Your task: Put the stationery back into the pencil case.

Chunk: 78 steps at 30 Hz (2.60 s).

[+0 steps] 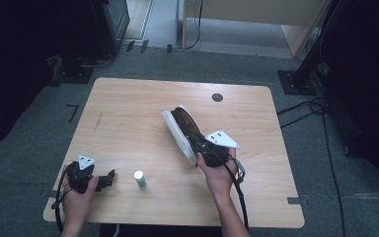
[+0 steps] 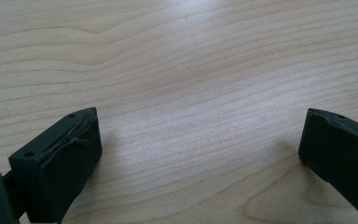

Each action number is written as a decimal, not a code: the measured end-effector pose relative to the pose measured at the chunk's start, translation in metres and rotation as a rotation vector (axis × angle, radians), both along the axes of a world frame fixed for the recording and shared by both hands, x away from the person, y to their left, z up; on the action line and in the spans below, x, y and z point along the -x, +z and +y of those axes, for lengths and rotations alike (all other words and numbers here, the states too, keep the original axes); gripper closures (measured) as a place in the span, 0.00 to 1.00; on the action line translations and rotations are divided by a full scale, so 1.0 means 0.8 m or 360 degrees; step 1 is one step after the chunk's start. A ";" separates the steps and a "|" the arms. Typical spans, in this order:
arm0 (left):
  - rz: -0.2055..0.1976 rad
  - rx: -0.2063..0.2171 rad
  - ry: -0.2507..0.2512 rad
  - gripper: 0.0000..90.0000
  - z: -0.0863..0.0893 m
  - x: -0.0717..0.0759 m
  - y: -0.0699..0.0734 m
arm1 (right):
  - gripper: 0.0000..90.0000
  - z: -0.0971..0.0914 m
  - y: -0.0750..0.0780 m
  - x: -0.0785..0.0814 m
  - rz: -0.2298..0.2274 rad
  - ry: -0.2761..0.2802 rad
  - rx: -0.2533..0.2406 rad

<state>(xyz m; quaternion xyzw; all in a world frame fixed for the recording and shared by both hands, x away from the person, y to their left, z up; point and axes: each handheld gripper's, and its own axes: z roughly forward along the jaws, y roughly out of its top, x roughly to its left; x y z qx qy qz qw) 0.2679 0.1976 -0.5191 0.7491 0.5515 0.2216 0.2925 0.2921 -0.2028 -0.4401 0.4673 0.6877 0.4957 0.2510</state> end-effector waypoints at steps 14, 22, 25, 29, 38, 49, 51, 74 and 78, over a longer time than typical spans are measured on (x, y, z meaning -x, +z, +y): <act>-0.0003 0.0003 0.0003 0.00 0.000 0.000 0.000 | 0.81 0.022 0.019 0.026 -0.0049 0.0164 -0.0072; -0.0002 0.0002 0.0002 0.00 0.000 0.000 0.000 | 0.73 0.046 0.016 0.037 -0.0044 0.0257 -0.0071; -0.0002 0.0001 0.0002 0.00 0.000 0.000 0.000 | 0.69 0.054 0.014 0.040 -0.0045 0.0293 -0.0070; -0.0002 0.0002 0.0002 0.00 0.000 0.000 0.000 | 0.64 0.066 0.009 0.044 -0.0038 0.0327 -0.0065; -0.0002 0.0001 0.0002 0.00 0.000 0.000 0.000 | 0.59 0.088 -0.002 0.051 -0.0004 0.0391 -0.0060; -0.0002 0.0001 0.0002 0.00 0.000 0.000 0.000 | 0.58 0.112 -0.014 0.062 0.0034 0.0481 -0.0054; -0.0002 0.0001 0.0002 0.00 0.000 0.000 0.000 | 0.56 0.115 -0.015 0.063 0.0039 0.0484 -0.0053; -0.0001 0.0000 0.0002 0.00 0.000 0.000 0.000 | 0.49 0.152 -0.031 0.082 0.0092 0.0636 -0.0100; -0.0001 0.0000 0.0001 0.00 0.000 0.000 0.000 | 0.50 0.156 -0.035 0.082 0.0099 0.0646 -0.0090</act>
